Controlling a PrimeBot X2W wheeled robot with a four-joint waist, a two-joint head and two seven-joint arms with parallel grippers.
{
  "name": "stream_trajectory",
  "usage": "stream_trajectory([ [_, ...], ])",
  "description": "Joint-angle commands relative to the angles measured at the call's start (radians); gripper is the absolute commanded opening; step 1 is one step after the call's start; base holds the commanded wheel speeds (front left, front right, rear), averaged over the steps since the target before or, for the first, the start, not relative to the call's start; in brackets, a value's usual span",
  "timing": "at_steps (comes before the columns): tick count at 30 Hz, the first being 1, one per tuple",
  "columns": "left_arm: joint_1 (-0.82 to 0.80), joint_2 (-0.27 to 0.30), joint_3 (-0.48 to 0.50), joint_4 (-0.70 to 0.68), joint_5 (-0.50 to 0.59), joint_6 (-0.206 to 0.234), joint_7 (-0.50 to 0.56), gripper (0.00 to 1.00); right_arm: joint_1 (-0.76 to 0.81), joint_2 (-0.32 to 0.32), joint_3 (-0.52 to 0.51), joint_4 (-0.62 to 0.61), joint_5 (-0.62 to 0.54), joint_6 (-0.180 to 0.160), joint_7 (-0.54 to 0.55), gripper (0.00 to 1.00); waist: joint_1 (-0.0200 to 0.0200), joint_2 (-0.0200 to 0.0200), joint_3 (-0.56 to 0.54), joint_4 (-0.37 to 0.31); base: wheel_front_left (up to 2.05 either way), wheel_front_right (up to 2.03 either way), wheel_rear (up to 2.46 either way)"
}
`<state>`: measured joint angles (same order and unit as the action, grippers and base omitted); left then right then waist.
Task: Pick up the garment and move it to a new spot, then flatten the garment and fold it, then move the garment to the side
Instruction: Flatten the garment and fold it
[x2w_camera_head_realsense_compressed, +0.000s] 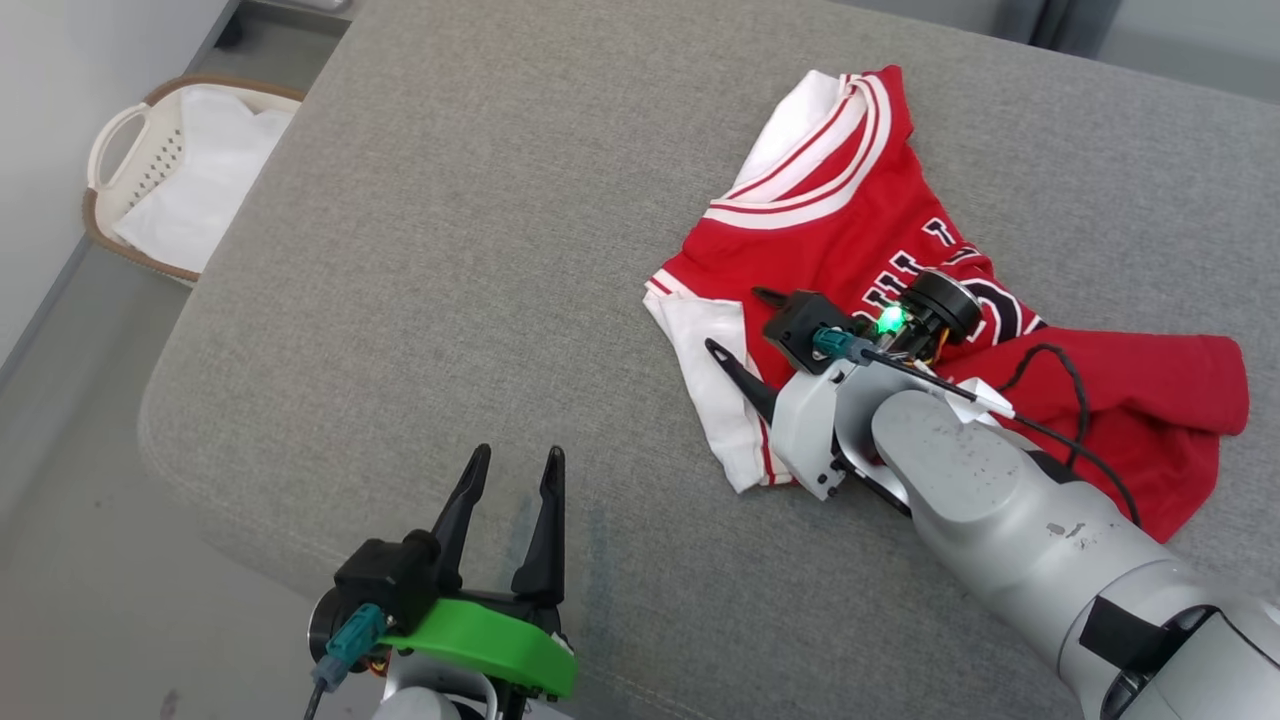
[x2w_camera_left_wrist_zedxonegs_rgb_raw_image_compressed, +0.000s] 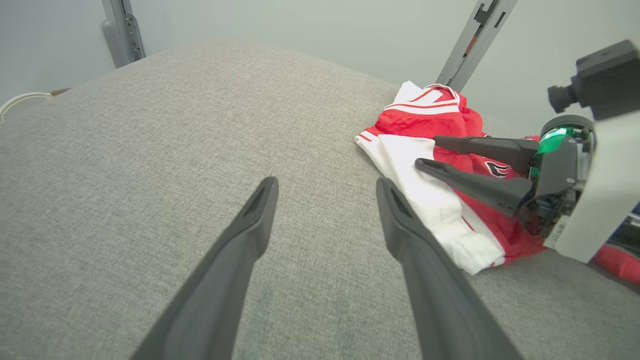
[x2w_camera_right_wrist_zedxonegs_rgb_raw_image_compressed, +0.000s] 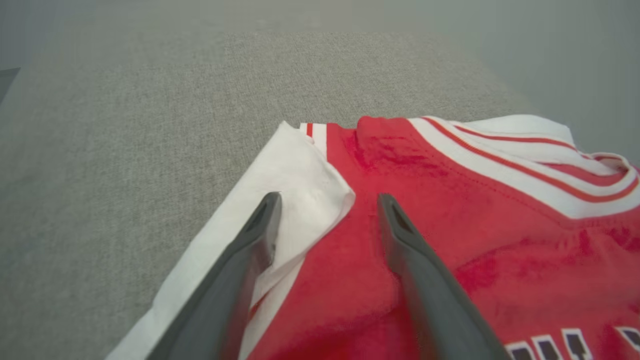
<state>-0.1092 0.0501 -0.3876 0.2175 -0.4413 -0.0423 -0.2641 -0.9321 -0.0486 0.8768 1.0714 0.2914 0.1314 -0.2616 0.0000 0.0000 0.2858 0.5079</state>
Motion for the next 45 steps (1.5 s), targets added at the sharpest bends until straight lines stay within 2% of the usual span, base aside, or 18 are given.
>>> stream_trajectory([
  [1, -0.013, 0.001, -0.002, -0.001, -0.009, 0.003, 0.000, 1.00, -0.007, -0.005, -0.006, 0.019, 0.014, -0.002, -0.003, 1.00, 0.0000, 0.0000, 0.007, 0.024, 0.00, 0.00, 0.00],
  [9, -0.003, 0.001, -0.013, 0.000, -0.019, 0.007, 0.000, 1.00, -0.014, -0.004, 0.032, 0.056, 0.074, -0.002, 0.026, 1.00, 0.0000, 0.0000, 0.009, 0.060, 0.00, 0.00, 0.00],
  [10, -0.002, 0.001, -0.013, 0.001, -0.019, 0.008, 0.000, 1.00, -0.015, -0.004, 0.044, 0.053, 0.083, -0.002, 0.031, 0.47, 0.0000, 0.0000, 0.008, 0.061, 0.00, 0.00, 0.00],
  [11, -0.002, 0.001, -0.013, 0.002, -0.019, 0.009, 0.000, 1.00, -0.017, -0.004, 0.053, 0.050, 0.089, -0.002, 0.032, 0.32, 0.0000, 0.0000, 0.008, 0.062, 0.00, 0.00, 0.00],
  [12, -0.001, 0.001, -0.013, 0.002, -0.019, 0.009, 0.000, 1.00, -0.018, -0.004, 0.065, 0.044, 0.097, -0.002, 0.032, 0.00, 0.0000, 0.0000, 0.007, 0.063, 0.00, 0.00, 0.00],
  [21, 0.007, 0.001, -0.012, 0.005, -0.011, 0.010, 0.000, 1.00, -0.002, -0.003, 0.166, -0.056, 0.140, -0.002, 0.006, 0.00, 0.0000, 0.0000, -0.007, 0.051, 0.00, 0.00, 0.00],
  [30, 0.018, 0.001, 0.002, 0.008, 0.004, 0.006, 0.000, 1.00, 0.047, -0.003, 0.312, -0.158, 0.112, -0.002, -0.003, 0.00, 0.0000, 0.0000, -0.023, 0.021, 0.00, 0.00, 0.00],
  [32, 0.017, 0.001, 0.003, 0.008, 0.007, 0.005, 0.000, 1.00, 0.066, -0.003, 0.345, -0.186, 0.117, -0.001, -0.002, 0.44, 0.0000, 0.0000, -0.024, 0.014, 0.00, 0.00, 0.00],
  [33, 0.016, 0.001, 0.005, 0.008, 0.008, 0.005, 0.000, 1.00, 0.074, -0.004, 0.355, -0.199, 0.131, -0.002, -0.002, 1.00, 0.0000, 0.0000, -0.024, 0.011, 0.00, 0.00, 0.00],
  [38, 0.015, 0.001, 0.014, 0.004, 0.013, 0.007, 0.000, 1.00, 0.044, -0.005, 0.359, -0.219, 0.173, -0.002, -0.003, 1.00, 0.0000, 0.0000, -0.022, -0.005, 0.00, 0.00, 0.00],
  [45, 0.015, 0.001, 0.019, -0.001, 0.015, 0.002, 0.000, 1.00, -0.058, -0.039, 0.222, -0.128, 0.161, -0.002, -0.004, 1.00, 0.0000, 0.0000, -0.020, -0.008, 0.00, 0.00, 0.00],
])
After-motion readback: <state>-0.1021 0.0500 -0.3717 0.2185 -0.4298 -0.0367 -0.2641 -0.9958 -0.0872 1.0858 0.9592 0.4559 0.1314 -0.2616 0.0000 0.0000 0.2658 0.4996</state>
